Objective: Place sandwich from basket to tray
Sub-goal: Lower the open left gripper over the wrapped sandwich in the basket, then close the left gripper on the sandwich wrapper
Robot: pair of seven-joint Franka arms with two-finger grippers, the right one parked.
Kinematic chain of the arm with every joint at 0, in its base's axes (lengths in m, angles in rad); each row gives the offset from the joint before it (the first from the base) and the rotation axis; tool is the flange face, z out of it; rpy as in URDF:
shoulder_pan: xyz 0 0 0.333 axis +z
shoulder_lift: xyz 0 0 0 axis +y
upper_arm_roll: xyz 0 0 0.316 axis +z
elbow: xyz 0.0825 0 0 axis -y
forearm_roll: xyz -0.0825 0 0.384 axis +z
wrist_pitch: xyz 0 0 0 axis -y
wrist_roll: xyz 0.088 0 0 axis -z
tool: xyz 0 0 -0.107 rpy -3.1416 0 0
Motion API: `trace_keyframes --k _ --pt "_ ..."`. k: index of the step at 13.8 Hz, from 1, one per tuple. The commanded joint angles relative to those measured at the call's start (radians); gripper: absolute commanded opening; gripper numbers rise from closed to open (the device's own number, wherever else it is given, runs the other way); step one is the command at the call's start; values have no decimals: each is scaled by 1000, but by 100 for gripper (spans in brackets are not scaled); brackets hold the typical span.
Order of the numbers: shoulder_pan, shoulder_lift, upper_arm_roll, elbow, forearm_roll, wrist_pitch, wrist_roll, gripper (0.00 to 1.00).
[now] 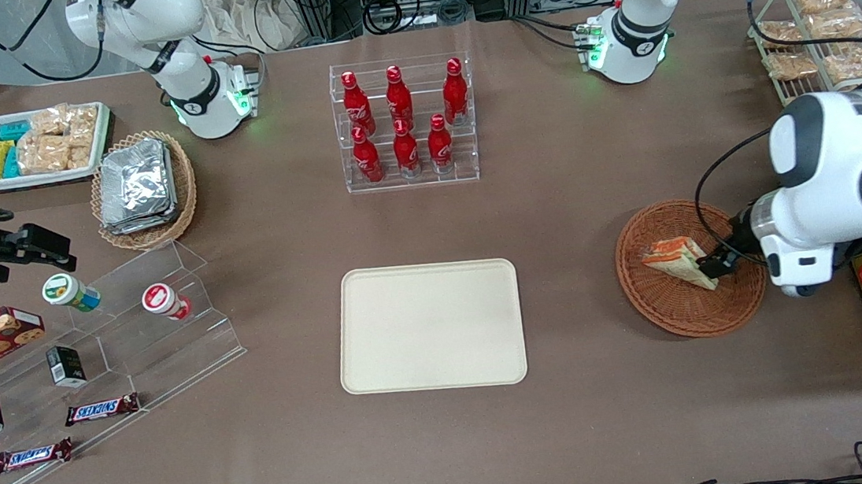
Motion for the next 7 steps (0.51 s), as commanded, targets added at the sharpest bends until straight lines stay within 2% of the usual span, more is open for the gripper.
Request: trace_keyframes --k 1,3,7 --pt "2 -34 15 -116 15 116 -70 100" --pt "2 -25 16 -169 17 214 -152 100" --pt "2 -9 26 -258 23 355 -201 100"
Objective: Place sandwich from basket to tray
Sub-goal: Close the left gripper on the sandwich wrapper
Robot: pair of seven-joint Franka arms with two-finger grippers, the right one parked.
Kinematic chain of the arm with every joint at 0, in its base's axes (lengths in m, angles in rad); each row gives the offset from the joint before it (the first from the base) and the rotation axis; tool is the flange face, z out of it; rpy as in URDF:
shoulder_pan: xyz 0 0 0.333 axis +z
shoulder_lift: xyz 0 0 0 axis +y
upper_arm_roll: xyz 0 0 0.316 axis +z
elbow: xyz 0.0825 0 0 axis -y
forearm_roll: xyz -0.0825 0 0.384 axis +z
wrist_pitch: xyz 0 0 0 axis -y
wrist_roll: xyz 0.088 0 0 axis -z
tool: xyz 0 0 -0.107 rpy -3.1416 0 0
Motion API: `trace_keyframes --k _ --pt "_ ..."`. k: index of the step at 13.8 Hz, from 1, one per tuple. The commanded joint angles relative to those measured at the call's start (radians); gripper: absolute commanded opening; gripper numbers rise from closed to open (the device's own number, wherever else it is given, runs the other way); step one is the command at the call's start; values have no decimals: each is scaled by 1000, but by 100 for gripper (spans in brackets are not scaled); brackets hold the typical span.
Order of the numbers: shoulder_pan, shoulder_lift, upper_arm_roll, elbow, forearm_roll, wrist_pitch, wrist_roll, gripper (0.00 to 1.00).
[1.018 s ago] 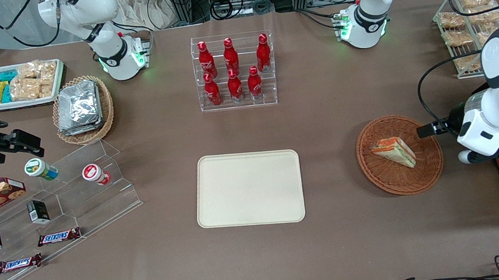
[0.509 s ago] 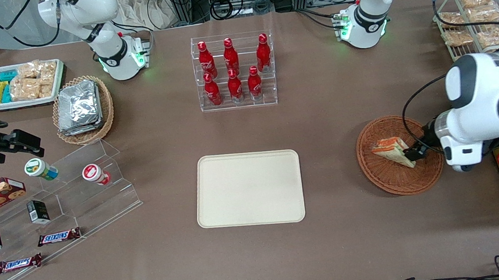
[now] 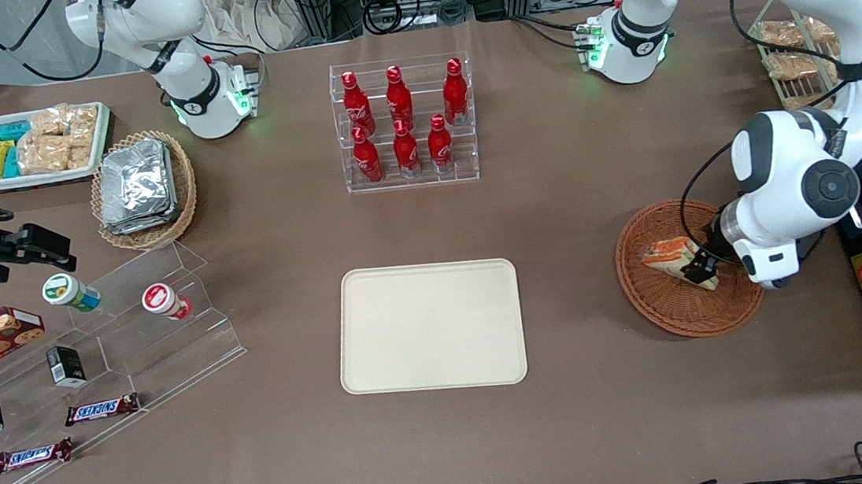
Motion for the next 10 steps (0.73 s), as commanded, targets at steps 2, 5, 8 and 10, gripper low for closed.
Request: trace_keyframes --k 2,5,8,10 --pt "0 18 6 -45 19 73 -94 100" --pt "-1 57 6 -35 19 91 -140 100" --pt "-1 76 6 -32 45 114 -161 100" --pt "-1 82 6 -32 48 113 -162 43"
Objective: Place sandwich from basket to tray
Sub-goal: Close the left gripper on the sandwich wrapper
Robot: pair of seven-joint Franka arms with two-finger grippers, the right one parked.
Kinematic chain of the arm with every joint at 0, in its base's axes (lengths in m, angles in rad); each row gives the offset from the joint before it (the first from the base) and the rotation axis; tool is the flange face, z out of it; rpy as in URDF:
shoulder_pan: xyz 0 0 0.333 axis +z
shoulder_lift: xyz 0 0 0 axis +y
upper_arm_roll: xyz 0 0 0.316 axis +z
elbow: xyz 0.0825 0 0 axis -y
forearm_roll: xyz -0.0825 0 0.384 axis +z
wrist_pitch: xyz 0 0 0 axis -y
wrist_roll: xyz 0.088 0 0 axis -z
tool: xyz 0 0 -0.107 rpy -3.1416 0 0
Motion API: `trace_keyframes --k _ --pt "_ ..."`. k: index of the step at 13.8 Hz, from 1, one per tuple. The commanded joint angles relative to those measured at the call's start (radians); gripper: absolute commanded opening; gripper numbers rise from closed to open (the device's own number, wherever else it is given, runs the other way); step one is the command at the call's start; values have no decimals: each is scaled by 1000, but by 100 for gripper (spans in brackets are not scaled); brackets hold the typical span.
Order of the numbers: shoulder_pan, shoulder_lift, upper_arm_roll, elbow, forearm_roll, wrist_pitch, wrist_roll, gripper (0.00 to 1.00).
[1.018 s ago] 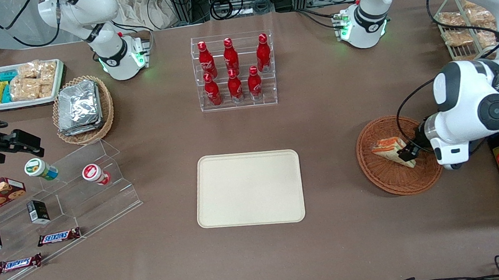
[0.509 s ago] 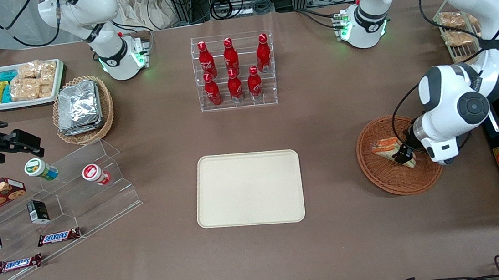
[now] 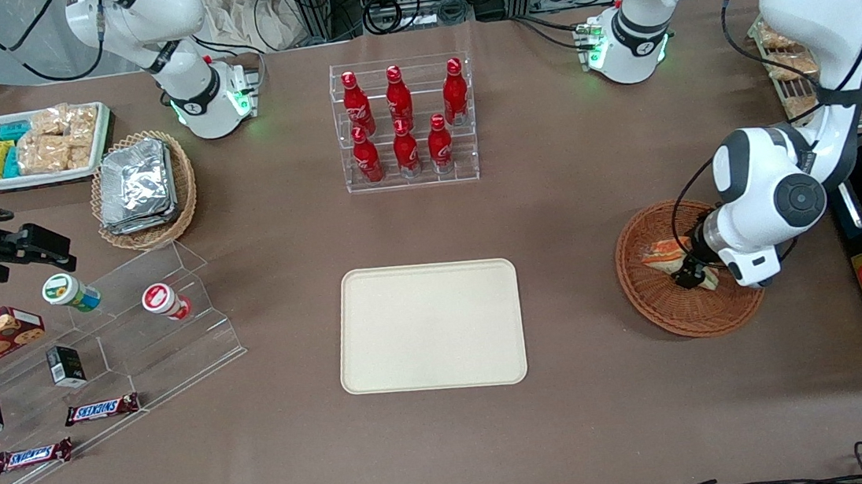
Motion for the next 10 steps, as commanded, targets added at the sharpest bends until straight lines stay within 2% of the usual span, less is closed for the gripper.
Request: trace_keyframes --k 1,2,4,6,10 --pt "-3 4 2 9 26 7 -27 13" --pt "-9 4 0 24 26 1 -26 0" --pt "-11 3 0 43 49 -43 -13 0" --pt "-17 12 -7 105 157 -158 -13 0" --pt "-67 58 -17 387 150 -494 88 0"
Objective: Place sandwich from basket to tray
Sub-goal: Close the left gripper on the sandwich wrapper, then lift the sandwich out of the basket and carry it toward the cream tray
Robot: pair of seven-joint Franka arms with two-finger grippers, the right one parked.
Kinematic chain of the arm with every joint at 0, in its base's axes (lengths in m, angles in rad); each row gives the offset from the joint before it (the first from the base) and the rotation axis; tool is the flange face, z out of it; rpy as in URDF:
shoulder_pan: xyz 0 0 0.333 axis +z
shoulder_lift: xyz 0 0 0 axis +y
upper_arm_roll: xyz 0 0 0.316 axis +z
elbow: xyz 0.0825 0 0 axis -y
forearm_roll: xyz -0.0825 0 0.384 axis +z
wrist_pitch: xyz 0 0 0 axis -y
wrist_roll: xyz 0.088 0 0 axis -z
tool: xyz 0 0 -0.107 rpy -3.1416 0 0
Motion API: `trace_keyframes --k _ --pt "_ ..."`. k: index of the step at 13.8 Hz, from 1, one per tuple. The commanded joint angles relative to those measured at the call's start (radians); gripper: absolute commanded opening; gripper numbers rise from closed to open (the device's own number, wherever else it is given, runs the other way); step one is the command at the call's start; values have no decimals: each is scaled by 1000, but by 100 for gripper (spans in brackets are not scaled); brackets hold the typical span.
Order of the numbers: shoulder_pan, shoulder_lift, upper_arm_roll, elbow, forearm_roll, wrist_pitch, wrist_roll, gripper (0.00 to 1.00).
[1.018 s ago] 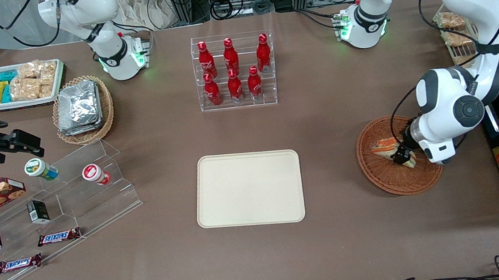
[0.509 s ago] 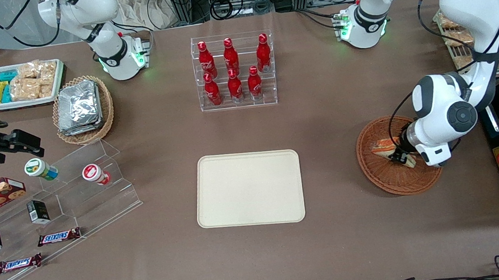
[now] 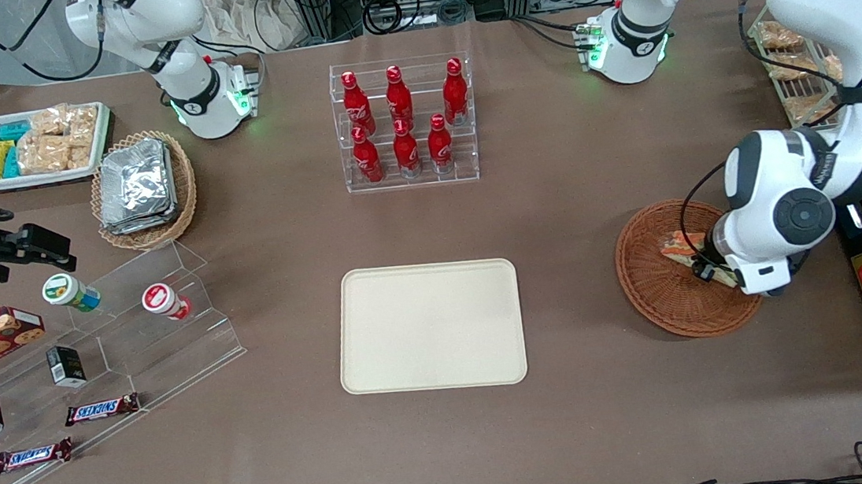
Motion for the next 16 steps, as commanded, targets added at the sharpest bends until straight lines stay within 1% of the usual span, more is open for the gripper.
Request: trace_keyframes --k 1,2,3,6,7,8,9,10,11,12,13,15,16 --pt "-48 72 -4 257 -27 -217 58 0" --pt "-51 85 -14 321 -55 -265 87 0" --pt "-59 94 -35 358 -63 -287 127 0" --pt "-125 102 -53 399 -58 -273 156 0" --pt "-151 135 -55 431 -64 -273 216 0" --pt "-168 167 -73 472 -72 -276 335 1" --pt "-185 195 -116 501 -70 -296 485 2" --pt "-198 201 -119 498 -75 -293 570 0" --pt "-199 229 -119 500 -82 -287 606 1" --pt "-205 246 -124 503 -86 -279 598 4" --pt "-237 264 -124 502 -84 -250 592 6" --pt "-321 284 -123 498 -73 -230 595 5" --pt "-349 298 -123 497 -86 -216 592 5"
